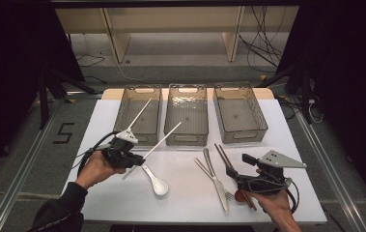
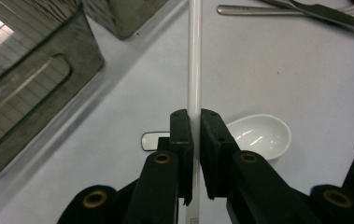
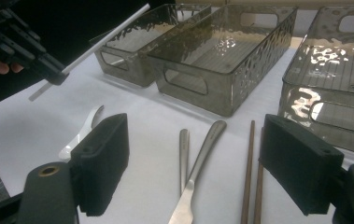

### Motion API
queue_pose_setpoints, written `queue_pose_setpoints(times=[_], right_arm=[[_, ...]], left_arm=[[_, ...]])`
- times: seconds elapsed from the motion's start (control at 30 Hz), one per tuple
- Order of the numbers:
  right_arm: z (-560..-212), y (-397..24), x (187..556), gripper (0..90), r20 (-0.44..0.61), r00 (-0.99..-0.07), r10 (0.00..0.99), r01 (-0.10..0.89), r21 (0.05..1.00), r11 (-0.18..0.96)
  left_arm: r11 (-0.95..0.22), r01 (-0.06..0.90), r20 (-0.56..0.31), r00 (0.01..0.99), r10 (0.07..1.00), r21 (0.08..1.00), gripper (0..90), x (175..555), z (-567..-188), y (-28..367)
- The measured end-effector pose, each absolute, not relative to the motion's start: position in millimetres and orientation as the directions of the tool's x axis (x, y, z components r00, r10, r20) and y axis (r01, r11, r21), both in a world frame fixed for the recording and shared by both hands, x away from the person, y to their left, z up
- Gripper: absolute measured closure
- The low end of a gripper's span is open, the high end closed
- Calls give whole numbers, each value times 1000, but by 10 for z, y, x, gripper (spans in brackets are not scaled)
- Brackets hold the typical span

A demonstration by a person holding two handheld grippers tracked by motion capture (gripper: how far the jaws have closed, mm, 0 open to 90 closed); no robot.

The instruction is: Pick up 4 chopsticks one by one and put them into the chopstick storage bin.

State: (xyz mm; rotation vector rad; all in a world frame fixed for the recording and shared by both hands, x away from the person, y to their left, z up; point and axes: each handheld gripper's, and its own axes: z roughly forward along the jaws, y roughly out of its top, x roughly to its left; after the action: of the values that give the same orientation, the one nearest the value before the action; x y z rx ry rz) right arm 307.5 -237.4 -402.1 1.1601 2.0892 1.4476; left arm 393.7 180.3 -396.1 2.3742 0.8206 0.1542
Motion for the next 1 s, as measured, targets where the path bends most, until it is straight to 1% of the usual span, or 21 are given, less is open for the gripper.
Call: queue_pose_setpoints(times=[0.53, 0.83, 1.0], right_arm=[[-4018, -2380, 3070, 249, 166, -606, 778, 427, 893, 142], [-4020, -2375, 3071, 249, 163, -607, 778, 426, 893, 145], [-4022, -2377, 3075, 249, 165, -606, 778, 427, 893, 144]], left_arm=[[-528, 553, -86, 739, 669, 644, 837, 4267, -3737, 1906], [-513, 552, -52, 712, 701, 657, 837, 4483, -3618, 1934], [-482, 555, -48, 687, 725, 678, 837, 4622, -3551, 1984]])
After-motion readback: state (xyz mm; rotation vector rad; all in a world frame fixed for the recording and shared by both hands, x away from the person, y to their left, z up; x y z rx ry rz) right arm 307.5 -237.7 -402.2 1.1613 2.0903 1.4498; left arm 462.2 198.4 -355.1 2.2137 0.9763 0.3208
